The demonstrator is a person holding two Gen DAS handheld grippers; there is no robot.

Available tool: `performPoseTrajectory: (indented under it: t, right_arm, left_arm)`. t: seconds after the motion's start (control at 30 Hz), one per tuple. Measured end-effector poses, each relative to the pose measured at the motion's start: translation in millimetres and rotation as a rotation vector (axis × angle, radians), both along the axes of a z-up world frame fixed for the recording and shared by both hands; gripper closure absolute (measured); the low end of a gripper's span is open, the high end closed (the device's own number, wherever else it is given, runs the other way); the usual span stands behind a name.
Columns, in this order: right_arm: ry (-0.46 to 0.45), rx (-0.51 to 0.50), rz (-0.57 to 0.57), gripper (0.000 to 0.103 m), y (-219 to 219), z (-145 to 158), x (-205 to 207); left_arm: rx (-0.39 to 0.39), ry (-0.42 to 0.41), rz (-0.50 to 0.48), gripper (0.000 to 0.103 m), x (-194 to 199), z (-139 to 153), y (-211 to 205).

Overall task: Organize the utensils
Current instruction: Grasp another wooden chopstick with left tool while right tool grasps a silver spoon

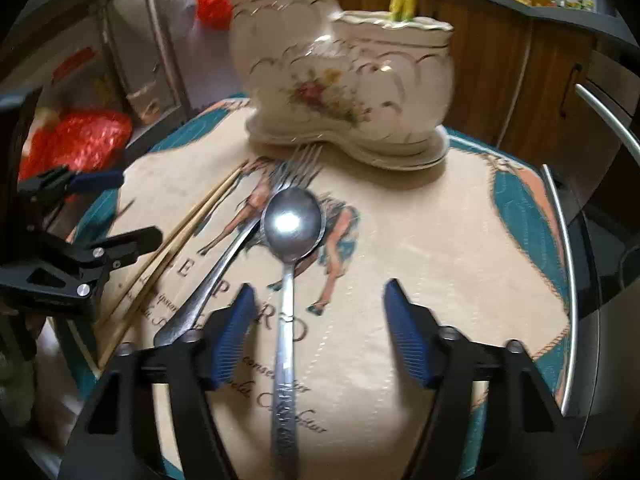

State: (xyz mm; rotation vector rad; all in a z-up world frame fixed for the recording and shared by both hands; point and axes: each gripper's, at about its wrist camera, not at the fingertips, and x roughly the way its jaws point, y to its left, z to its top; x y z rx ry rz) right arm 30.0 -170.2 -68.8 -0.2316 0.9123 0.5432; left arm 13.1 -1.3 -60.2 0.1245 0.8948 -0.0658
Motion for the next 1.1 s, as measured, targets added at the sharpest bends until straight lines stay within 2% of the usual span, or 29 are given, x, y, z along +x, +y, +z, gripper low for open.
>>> performPoseTrajectory:
  t: [0.07,0.17,0.27,0.3,0.33,0.47,0.5,0.6,0.97,1.1]
  right_arm:
    - [0.003,-0.011,0.010,0.061,5,-1,1]
    - [0.000,-0.021,0.019,0.070,12,-2,4]
    - [0.014,-0.002,0.039,0.093,15,-2,4]
    - [0.014,0.002,0.043,0.096,15,-2,4]
    - [0.012,0.007,0.041,0.096,15,-2,4]
    - [0.025,0.054,0.008,0.096,6,0,5]
    - [0.021,0.062,0.000,0.096,3,1,4]
    - [0.013,0.077,-0.014,0.096,-3,4,4]
    - [0.002,0.115,-0.032,0.096,-18,10,1]
    - [0.002,0.122,-0.034,0.096,-17,9,2]
  left_arm:
    - [-0.009,0.011,-0.010,0.014,1,-2,-1]
    - [-0.017,0.023,-0.025,0.022,1,-4,-4]
    - [-0.029,0.032,-0.039,0.032,2,-5,-6]
    - [-0.033,0.036,-0.042,0.036,2,-5,-7]
    - [-0.038,0.040,-0.048,0.042,3,-5,-9]
    - [-0.046,0.059,-0.067,0.055,7,-7,-13]
    - [-0.047,0.063,-0.070,0.061,7,-7,-14]
    - [-0.045,0.079,-0.074,0.068,11,-10,-18]
    - [-0.046,0.091,-0.066,0.075,22,-10,-23]
    - [-0.048,0.094,-0.072,0.080,20,-10,-23]
